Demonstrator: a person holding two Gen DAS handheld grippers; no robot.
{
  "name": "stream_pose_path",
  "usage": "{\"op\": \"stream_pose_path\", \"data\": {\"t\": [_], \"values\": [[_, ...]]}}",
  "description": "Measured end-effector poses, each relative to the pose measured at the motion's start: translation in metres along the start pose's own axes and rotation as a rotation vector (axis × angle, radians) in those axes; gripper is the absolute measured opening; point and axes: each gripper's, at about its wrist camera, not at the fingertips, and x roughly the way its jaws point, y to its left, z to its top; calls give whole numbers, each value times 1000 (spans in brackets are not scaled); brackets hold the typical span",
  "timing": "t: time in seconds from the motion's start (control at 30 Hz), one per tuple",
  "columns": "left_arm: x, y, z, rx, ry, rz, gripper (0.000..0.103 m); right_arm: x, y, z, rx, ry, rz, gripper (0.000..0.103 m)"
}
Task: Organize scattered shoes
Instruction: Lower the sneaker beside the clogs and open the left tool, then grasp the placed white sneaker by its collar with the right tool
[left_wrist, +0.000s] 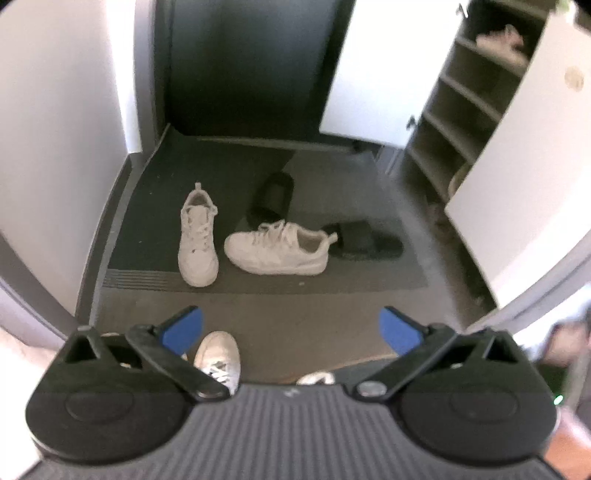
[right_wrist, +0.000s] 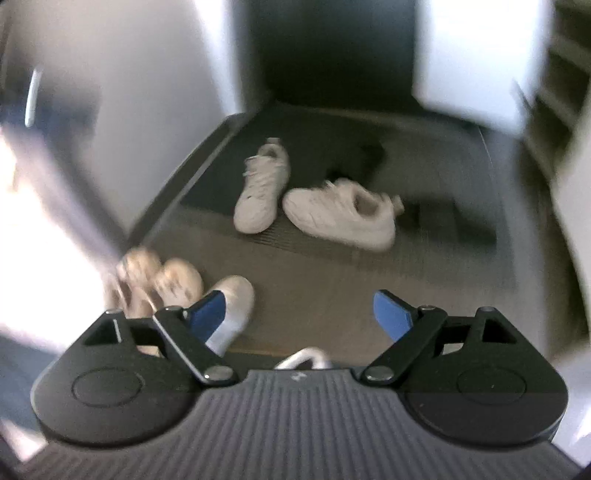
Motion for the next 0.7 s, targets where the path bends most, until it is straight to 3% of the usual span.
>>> {"op": "stream_pose_path", "data": {"t": [0.07,0.1,0.17,0.2,0.33,0.43,0.57,0.7], "values": [[-11,8,1,-26,-18,-13,103,14,21,-6,-176,29,19,89],[-17,12,1,-39,-26,-20,103,27,41,-19,-378,44,50,89],[-28,20,2,-65,-44,-33,103,41,59,-38,-614,64,96,89],[-34,24,2,-78,-53,-39,103,56,71,-55,-798,115,130,89],[-55,39,3,-127,-84,-67,103,99,90,-99,-1193,259,171,89],[-62,51,2,-148,-97,-83,103,124,95,-130,-1390,297,221,89],[-67,60,4,-165,-115,-74,103,167,100,-155,-1462,297,219,89],[-68,69,7,-183,-135,-34,103,207,104,-174,-1516,362,271,89]]}}
